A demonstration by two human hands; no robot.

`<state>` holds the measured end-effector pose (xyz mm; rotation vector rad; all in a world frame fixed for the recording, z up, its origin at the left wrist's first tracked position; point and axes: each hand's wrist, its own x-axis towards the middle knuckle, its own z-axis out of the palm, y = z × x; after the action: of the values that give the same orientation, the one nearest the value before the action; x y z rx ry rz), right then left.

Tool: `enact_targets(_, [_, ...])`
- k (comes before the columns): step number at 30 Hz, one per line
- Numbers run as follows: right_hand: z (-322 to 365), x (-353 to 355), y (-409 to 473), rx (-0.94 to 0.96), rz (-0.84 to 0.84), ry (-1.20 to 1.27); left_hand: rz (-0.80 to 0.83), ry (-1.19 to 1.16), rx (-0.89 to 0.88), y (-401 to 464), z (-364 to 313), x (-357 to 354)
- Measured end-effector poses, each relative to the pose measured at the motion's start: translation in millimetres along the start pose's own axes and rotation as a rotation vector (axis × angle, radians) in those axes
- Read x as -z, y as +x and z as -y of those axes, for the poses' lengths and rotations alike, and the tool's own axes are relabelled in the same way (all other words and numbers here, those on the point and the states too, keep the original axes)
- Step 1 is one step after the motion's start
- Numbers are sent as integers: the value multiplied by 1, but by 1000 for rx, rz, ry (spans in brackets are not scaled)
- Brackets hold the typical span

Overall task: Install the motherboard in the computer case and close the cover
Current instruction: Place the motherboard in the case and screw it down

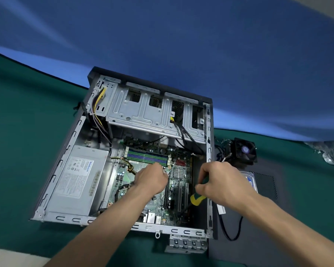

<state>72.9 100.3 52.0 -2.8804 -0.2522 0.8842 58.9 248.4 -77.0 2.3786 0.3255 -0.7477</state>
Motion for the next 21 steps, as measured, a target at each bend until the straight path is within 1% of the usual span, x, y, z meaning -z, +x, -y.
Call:
enact_targets(5, [-1,-8,4,12,9,-62,31,42,-18,2,-1,-3])
enact_targets(12, [-2,-19,9,45,-4,-112,23,74,-36,3,-2,-4])
enact_targets(16, [-3,-23,11,57,-16,-135,28,60,-30,4,-2,-3])
enact_targets(21, [-2,-25,11,55,16,-135,30,46,-41,4,-1,-4])
